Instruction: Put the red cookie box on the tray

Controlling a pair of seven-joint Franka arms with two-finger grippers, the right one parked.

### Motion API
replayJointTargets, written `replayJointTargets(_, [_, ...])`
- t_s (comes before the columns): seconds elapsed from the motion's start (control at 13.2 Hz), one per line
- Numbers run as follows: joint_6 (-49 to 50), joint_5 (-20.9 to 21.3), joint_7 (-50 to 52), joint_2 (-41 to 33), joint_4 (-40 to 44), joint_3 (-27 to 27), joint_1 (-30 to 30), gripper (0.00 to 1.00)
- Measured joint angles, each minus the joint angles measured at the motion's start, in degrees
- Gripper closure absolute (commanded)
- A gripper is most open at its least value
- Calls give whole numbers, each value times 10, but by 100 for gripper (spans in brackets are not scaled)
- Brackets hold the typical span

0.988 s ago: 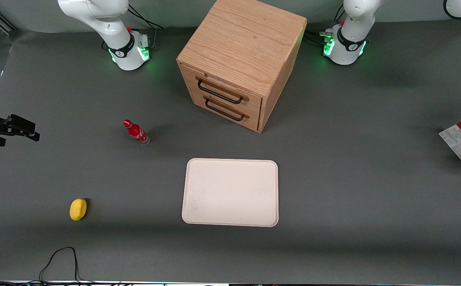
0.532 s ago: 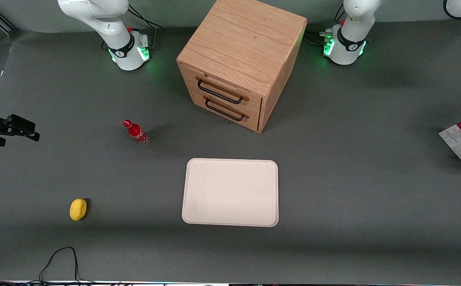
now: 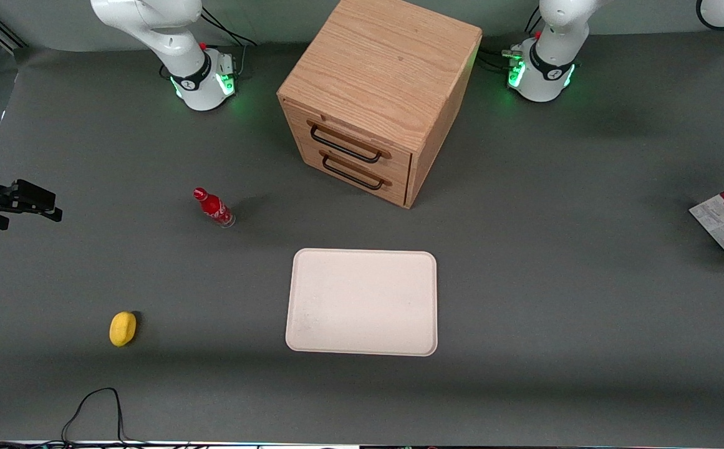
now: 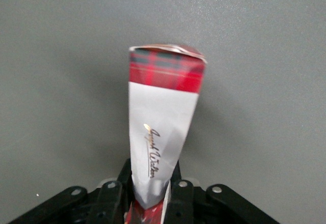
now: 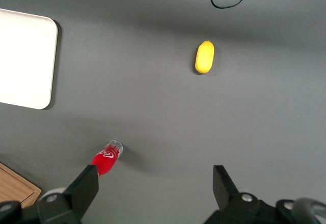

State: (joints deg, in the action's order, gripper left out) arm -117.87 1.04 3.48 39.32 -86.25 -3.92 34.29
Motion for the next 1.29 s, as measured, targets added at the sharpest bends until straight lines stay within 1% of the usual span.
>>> replayJointTargets(0.15, [1, 0, 3, -3, 6, 1, -3, 74])
replayJointTargets(0.23, [6, 0, 7, -5, 14, 2, -5, 78])
replayJointTargets(0.3, [20, 0, 9, -9, 24, 3, -8, 85])
replayJointTargets(0.61, [121, 0, 13, -29, 86, 4, -31, 87])
replayJointTargets(0.68, [155, 1, 22, -32, 110, 4, -42, 70])
replayJointTargets(0.76, [167, 1, 24, -32, 120, 4, -48, 15])
replayJointTargets(0.84, [176, 4, 25, -32, 126, 3, -53, 0])
replayJointTargets(1.29, [185, 27, 25, -31, 131, 0, -58, 0])
